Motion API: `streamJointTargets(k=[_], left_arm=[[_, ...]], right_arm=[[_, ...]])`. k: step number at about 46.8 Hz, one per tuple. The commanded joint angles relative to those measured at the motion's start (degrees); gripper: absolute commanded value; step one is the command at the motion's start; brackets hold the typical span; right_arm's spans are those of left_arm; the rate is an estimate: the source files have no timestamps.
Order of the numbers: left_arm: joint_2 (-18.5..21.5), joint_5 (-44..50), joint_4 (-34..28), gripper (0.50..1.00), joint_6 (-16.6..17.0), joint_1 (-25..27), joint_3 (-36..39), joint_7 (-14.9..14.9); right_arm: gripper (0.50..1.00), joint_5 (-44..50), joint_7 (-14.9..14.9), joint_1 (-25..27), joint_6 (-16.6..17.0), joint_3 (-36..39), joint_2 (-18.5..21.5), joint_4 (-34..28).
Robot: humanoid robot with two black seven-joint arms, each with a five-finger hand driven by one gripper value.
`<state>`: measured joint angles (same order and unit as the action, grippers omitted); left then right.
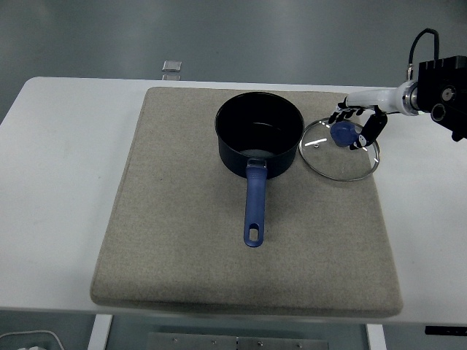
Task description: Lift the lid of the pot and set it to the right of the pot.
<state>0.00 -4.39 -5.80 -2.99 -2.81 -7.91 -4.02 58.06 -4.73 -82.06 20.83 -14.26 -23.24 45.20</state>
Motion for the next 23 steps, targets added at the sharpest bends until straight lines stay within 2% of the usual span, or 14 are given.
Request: streamJointTargets(k=[1, 9, 12, 16, 23], left_arm=[[0.00, 0.00, 0.00, 1.000, 0.00, 0.00, 0.00, 0.07], [0.00, 0.00, 0.00, 1.000, 0.00, 0.00, 0.00, -0.02], [0.00, 0.00, 0.00, 1.000, 0.00, 0.00, 0.00, -0.02], [0.00, 0.00, 0.00, 1.000, 0.00, 0.00, 0.00, 0.07], [0.00, 0.00, 0.00, 1.000, 0.00, 0.00, 0.00, 0.07]], right_arm=[[0.903, -0.14, -0.28, -1.26, 0.97, 1.42, -0.40, 0.33], [0.903, -0.14, -0.37, -1.61, 8.61, 10.11, -1.45, 0.41], [0.903, -0.14, -0.37, -1.35, 10.46, 14.15, -1.63, 0.33], [0.903, -2.33, -0.37, -1.00, 11.34, 17.50, -1.45, 0.24], [0.903, -11.99, -0.28, -0.64, 11.43, 18.47, -1.19, -0.29]])
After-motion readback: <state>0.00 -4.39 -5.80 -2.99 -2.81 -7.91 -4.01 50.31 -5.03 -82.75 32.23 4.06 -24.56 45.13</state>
